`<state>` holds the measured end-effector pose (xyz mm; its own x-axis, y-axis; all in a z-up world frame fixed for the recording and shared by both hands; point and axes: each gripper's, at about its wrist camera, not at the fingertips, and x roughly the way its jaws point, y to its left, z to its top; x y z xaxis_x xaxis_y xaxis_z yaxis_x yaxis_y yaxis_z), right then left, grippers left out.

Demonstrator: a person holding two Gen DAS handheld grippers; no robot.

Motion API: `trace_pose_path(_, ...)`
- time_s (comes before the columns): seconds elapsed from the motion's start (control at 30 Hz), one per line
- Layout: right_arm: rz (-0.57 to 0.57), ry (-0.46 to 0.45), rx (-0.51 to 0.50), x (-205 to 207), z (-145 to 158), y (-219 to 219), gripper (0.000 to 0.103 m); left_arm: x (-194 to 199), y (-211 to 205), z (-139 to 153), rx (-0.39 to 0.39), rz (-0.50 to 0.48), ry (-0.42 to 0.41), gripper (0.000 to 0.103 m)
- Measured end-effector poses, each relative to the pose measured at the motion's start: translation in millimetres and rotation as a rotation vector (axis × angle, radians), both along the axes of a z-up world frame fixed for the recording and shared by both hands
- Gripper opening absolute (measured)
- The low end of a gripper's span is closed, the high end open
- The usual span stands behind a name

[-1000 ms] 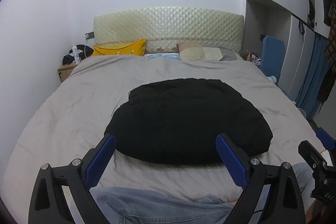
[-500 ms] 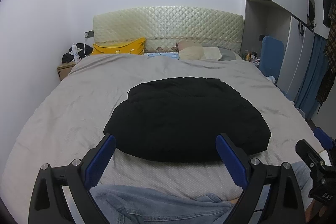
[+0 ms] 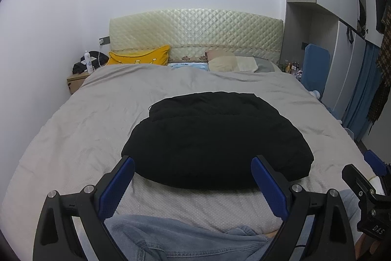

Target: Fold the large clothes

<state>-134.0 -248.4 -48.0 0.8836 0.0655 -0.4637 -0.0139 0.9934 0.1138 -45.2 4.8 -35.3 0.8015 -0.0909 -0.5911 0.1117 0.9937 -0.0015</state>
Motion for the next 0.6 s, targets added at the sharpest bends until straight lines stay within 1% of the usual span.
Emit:
trace_pose_path(0.23, -0.004, -0.005, -0.001, -2.0, 2.0, -0.4, 0.103, -2.9, -2.9, 1.4, 0.005, -0.008, -0.003, 0.097)
trace_pose_path(0.37, -0.003, -0.005, -0.001, -2.8, 2.4, -1.0, 0.103, -5.1, -5.9, 2.0, 0.027, -0.006, -0.011, 0.097)
trace_pose_path(0.6, -0.004, -0.002, -0.001, -2.9, 2.5, -0.5, 0.103, -9.2, -7.8, 3.8, 0.027, 0.002, -0.023, 0.097)
